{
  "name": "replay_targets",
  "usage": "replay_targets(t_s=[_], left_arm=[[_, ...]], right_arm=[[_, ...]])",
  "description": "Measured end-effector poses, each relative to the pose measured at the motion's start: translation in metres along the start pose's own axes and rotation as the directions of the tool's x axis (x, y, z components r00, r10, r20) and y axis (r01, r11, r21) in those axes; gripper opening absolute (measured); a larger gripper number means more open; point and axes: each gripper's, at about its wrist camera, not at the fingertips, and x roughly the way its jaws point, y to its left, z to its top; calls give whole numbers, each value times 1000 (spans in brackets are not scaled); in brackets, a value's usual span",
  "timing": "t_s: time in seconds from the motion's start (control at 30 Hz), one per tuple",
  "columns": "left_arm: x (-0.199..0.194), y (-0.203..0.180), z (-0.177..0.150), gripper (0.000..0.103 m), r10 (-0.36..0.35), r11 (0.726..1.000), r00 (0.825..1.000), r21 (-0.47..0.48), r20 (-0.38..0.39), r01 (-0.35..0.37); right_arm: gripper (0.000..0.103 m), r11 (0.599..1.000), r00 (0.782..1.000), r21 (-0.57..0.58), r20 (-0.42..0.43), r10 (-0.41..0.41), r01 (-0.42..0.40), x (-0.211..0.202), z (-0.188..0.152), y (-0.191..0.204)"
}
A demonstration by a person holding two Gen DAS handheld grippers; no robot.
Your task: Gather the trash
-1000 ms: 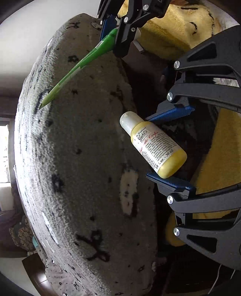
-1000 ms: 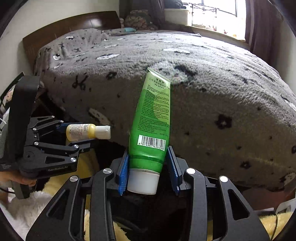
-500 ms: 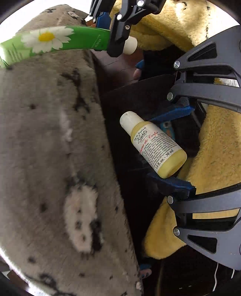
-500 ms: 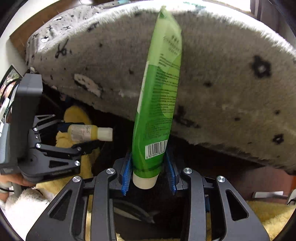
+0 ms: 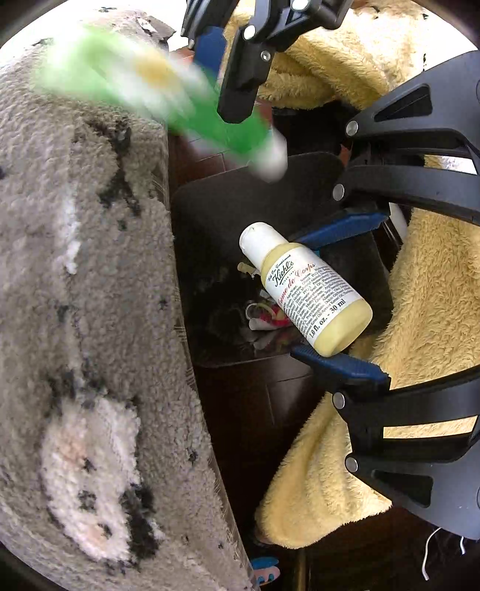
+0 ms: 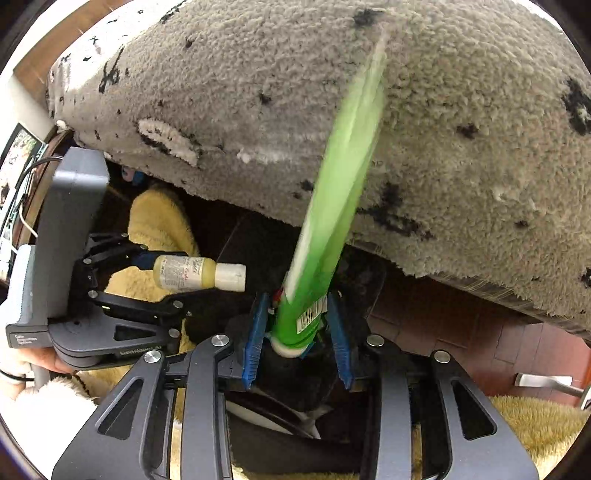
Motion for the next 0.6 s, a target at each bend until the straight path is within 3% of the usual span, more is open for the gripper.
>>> replay_targets(t_s=[0.1,0.37,0.5,0.6], left_arm=[[-1,-5,1,67,17,1000,1000,8,11,-17],[-29,-10,5,77,41,999,997,14,65,-42],[-59,-14,10,83,40,999,990,15,137,-43],[-87,-22,17,87,51,998,974,19,220,-57]], right_arm=[[56,1000,1000,14,21,1,-1,-6,3,-7],[59,999,997,37,75,-5,2,-28,1,-18],[71,998,990,38,135,-52,47,-47,5,-20],[81,995,973,48,207,-98,90,-71,10,-24]])
